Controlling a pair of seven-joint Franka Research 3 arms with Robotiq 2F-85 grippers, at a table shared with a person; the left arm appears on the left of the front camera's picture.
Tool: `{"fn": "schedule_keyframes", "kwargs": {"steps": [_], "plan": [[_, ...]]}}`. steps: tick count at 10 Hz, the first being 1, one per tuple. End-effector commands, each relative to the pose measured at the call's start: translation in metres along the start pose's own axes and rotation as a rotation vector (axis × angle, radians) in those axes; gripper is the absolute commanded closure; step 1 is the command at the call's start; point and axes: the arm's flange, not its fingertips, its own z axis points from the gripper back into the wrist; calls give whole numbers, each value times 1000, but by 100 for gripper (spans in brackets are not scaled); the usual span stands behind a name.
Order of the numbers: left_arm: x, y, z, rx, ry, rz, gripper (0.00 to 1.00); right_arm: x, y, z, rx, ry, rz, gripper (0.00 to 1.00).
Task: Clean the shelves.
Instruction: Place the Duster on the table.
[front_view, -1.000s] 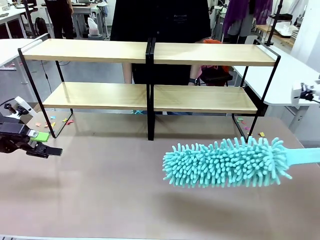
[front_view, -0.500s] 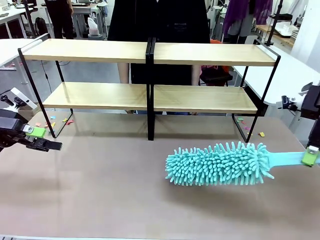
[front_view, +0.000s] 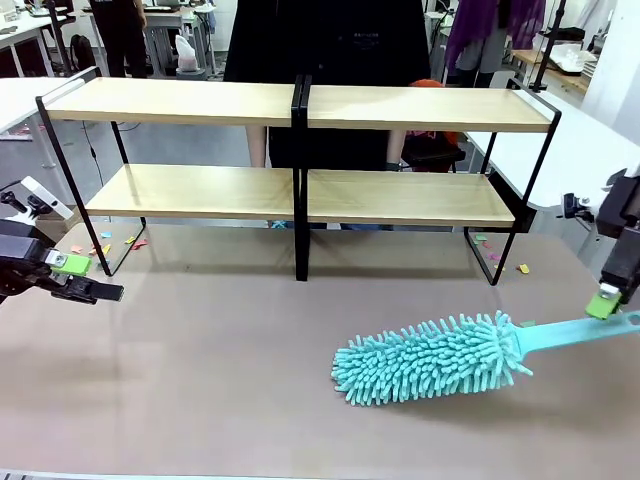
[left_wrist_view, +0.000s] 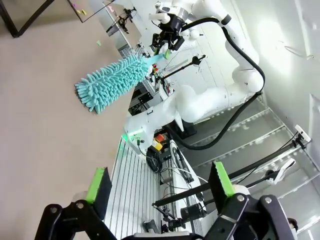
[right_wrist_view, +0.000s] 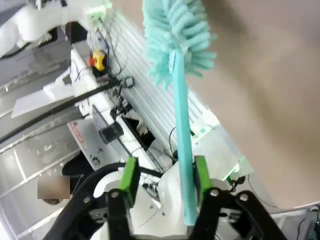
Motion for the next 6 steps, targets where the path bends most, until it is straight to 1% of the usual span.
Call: {"fn": "schedule_keyframes", "kwargs": {"steps": [1,2,3,4,5,6], "plan": [[-2,-2,-1,-18,-6,-30,0,-7,0,-3,-19,-254,-110,4],[-2,-2,-1,-18,-6,-30,0,-20,-5,10,0,-445,-143,0],[-2,-2,-1,-18,-6,-30,0,-37,-13,25,-7,-608,-180,0],[-2,-2,-1,-18,-6,-30,0,-58,-19,39,27,-737,-164,0],[-2,-2,-1,-18,-6,-30,0,-78,-23,51,108,-748,-114,0],[-2,-2,-1,-18,-6,-30,0,-110,-17,66,272,-671,-37,0]]}}
